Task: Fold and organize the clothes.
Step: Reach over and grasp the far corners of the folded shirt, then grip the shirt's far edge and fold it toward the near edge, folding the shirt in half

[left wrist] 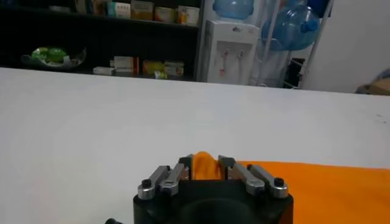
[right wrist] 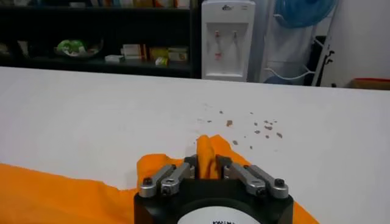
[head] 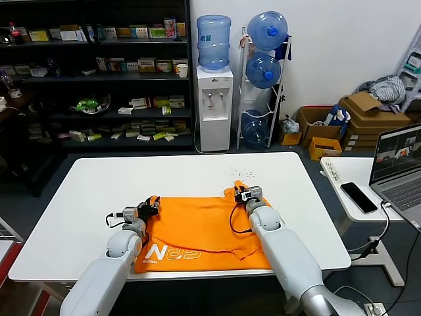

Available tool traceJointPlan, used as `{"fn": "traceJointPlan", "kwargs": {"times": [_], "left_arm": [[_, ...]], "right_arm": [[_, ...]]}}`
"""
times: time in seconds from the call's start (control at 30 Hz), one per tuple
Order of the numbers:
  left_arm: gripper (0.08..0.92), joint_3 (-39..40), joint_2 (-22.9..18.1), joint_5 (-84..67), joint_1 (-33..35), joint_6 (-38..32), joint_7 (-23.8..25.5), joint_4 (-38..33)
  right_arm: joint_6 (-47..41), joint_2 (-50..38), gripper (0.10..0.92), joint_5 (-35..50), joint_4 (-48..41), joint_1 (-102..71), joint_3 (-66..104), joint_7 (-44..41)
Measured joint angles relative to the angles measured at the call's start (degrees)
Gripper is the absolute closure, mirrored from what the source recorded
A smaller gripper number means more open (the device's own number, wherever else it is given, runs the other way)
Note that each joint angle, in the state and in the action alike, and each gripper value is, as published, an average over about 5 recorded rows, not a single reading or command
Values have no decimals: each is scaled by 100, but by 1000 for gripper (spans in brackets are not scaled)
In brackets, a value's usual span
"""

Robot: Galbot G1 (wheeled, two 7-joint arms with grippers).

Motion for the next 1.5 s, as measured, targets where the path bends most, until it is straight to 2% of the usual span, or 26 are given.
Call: {"fn": "traceJointPlan", "kwargs": {"times": [0.13, 0.2, 0.3, 0.57, 0.8, 1.03, 1.2, 1.33, 1.5], "left_arm": [[803, 14, 45, -32, 76, -1, -53, -126], [861, 15, 85, -64, 135, 14, -97, -234], [901, -1, 166, -147, 241, 73, -186, -478], [901, -122, 528, -572, 688, 441, -596, -1625], [901, -326, 906, -799, 1473, 652, -985, -2855], [901, -582, 991, -498, 2447, 600, -1090, -3830], [901, -694, 965, -158, 3054, 520, -1102, -4209], [849, -761, 921, 37, 3388, 487, -1094, -4373], [706, -879, 892, 175, 3706, 446, -1046, -4558]], "right_arm": [[133, -67, 901, 97, 115, -47, -8, 43], [193, -111, 901, 159, 207, -76, -17, 78], [236, -202, 901, 276, 436, -155, -44, 144], [111, -698, 901, 682, 1601, -724, -92, 440], [-153, -1372, 901, 918, 2977, -1711, 37, 746], [-399, -1888, 901, 943, 4314, -2871, 325, 1021], [-581, -2073, 900, 881, 5058, -3607, 549, 1141], [-715, -2167, 834, 800, 5520, -4076, 713, 1178], [-812, -2301, 688, 728, 6026, -4582, 941, 1209]]}}
